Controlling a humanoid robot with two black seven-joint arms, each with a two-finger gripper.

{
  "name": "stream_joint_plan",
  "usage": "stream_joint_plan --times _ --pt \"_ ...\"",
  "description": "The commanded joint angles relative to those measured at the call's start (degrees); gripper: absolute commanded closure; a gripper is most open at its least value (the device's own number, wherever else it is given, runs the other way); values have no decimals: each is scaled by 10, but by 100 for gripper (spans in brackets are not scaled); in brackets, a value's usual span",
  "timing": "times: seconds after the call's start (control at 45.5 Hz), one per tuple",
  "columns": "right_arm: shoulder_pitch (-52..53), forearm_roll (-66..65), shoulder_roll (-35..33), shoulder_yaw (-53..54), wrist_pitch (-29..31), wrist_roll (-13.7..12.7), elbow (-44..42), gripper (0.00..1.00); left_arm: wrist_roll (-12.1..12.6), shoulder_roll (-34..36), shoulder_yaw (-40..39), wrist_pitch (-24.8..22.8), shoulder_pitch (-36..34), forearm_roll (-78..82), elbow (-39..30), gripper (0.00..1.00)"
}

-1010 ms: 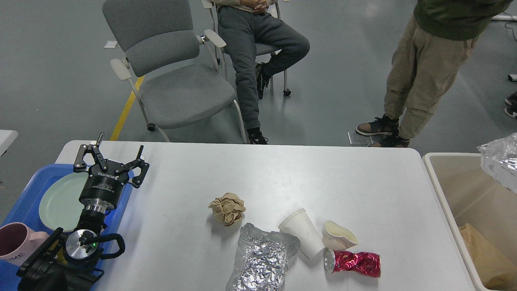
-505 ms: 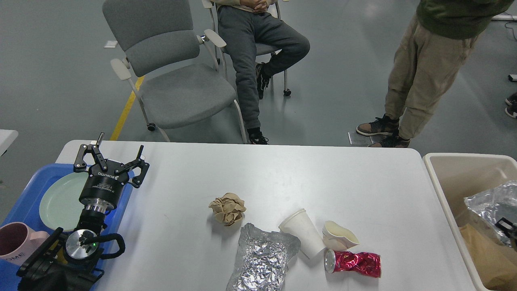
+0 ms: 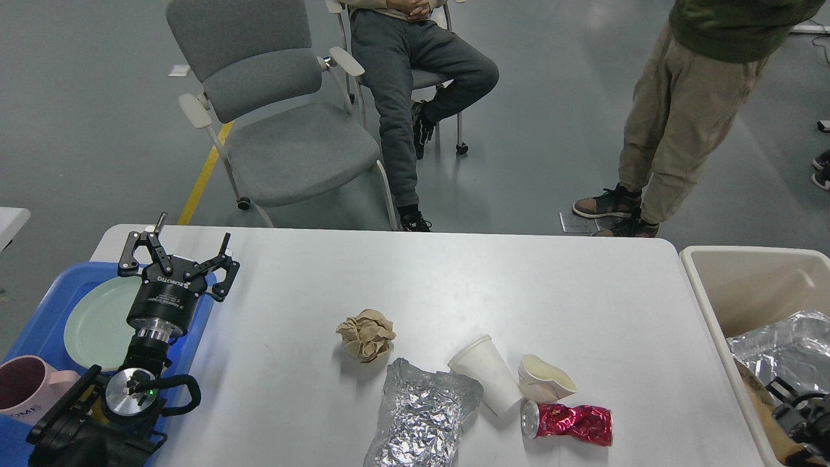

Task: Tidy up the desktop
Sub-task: 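Drop the foil tray into the bin with the right gripper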

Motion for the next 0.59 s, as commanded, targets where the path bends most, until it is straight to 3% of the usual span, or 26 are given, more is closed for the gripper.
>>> stream_joint_plan --times 0.0,0.044,0.066,0.154,0.22,0.571 --pt "-1 0 2 0 0 1 1 100 0 0 0 0 0 0 0 3" --pt "-1 0 2 0 -1 1 2 100 0 0 0 0 0 0 0 3" --pt "-1 0 2 0 -2 1 3 92 0 0 0 0 0 0 0 3" --pt "-1 0 3 0 -14 2 4 32 0 0 0 0 0 0 0 3" --pt "-1 0 3 0 -37 2 6 2 0 0 0 0 0 0 0 3" --pt "9 -1 -7 0 -37 -1 21 0 0 0 0 0 0 0 0 3"
